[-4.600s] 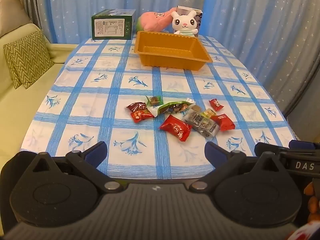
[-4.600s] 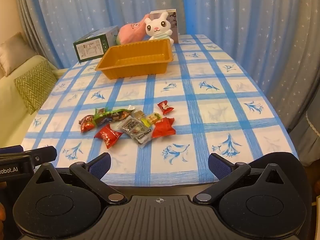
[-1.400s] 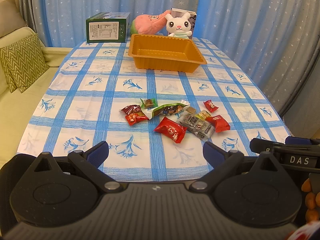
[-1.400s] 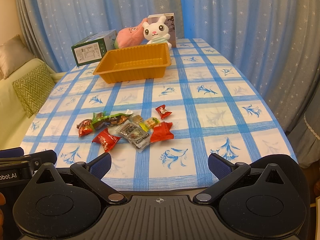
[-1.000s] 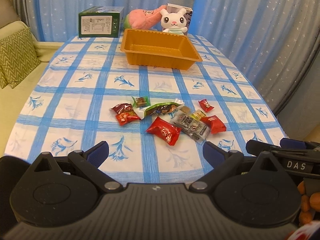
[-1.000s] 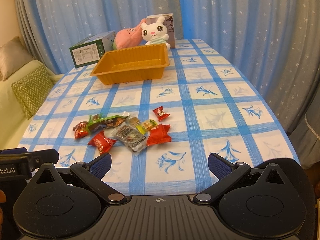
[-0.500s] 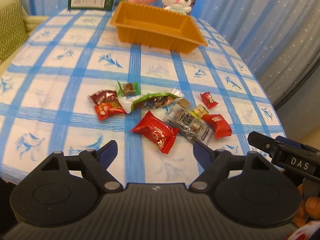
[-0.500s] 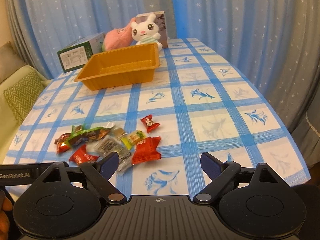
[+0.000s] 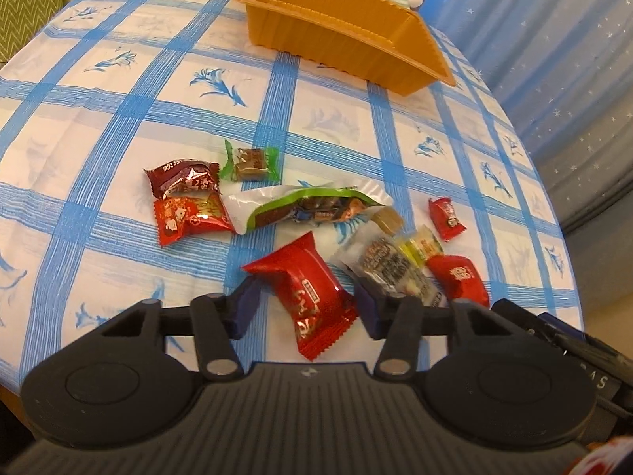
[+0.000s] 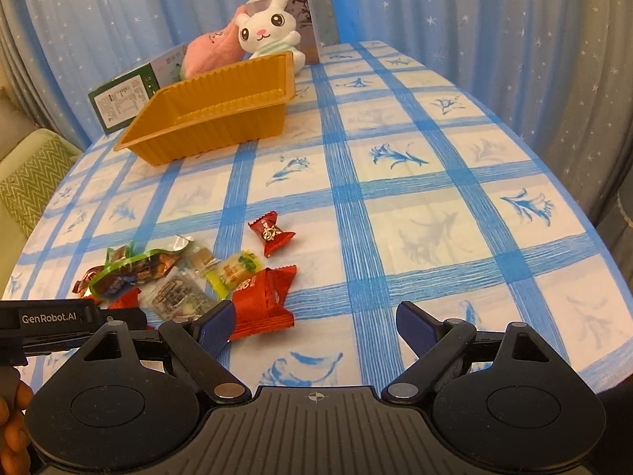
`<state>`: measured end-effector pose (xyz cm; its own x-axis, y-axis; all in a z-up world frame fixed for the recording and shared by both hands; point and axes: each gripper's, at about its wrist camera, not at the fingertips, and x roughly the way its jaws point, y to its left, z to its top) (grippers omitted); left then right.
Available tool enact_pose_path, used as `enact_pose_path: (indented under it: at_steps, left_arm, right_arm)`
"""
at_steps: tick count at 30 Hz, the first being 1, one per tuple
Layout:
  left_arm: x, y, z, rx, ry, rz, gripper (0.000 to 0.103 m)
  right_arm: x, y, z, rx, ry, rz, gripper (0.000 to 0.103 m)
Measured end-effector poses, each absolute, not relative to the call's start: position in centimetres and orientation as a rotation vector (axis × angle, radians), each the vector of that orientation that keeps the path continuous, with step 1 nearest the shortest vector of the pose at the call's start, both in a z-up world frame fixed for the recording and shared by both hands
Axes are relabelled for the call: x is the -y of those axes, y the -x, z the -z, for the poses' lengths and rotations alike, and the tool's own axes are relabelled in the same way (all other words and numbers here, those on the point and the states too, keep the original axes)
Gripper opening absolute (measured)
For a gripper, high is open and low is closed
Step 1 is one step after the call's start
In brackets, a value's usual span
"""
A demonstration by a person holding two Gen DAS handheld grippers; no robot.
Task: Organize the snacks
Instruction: 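Grasp a red candy packet with the left tool while the right tool grasps another red packet, then carry both red packets into the orange tray and open both tools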
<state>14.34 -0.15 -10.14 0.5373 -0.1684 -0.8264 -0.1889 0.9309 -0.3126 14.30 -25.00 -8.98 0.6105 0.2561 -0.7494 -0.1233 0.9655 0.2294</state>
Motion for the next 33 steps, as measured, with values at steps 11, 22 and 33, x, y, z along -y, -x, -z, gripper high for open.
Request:
enact_pose_path:
  at_steps: [11, 22, 33]
  left_arm:
    - [0.6, -13.5, 10.1, -0.993, 0.226, -0.002, 0.028]
    - [0.8, -12.5, 9.3, -0.968, 0.199, 0.032, 0.026]
    - [1.3, -11.7, 7.3, -0.922, 0.196, 0.065, 0.026]
  right_arm:
    - [22.8, -15.9, 9.4, -0.871, -0.125, -0.321, 0.069]
    - [21.8, -16.4, 11.0, -0.923, -0.038, -0.319, 0.041]
    - [22.6, -15.3, 8.8, -0.851, -0.061, -0.283, 0.033]
